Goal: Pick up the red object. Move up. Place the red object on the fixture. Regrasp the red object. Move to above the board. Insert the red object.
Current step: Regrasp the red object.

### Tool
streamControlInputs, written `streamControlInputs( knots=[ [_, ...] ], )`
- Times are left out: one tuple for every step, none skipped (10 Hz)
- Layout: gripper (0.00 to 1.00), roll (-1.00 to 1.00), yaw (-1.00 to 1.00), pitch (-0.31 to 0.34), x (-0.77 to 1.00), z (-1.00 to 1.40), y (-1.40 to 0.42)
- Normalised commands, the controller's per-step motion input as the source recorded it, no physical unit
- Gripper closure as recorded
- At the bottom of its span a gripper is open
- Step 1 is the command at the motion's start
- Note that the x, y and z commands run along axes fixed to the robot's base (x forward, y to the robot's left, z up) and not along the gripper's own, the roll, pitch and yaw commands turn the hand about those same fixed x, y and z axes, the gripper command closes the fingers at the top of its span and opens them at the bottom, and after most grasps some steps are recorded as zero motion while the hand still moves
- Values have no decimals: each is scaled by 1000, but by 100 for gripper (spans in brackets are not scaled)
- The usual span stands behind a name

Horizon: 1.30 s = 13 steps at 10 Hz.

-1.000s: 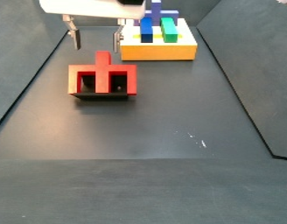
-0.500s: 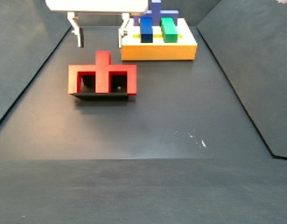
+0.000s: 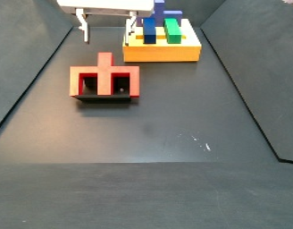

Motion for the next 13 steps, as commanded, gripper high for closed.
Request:
streamControlInputs(
  knots=[
    [0,0,0,0,63,0,0],
    [0,80,0,20,211,-274,0],
    [0,140,0,106,377,-486,43],
    [0,171,0,37,277,-534,11],
    [0,234,0,0,131,-517,3],
    [0,346,77,43,0,-369,0],
    [0,317,231,77,0,-289,0],
    [0,283,231,100,43,-280,0],
    [0,351,197,209,117,-169,0],
    [0,369,209,209,91,-146,0],
    [0,337,177,254,211,-154,0],
    [0,386,60,294,317,-160,0],
    [0,371,0,274,194,-157,0]
  ],
)
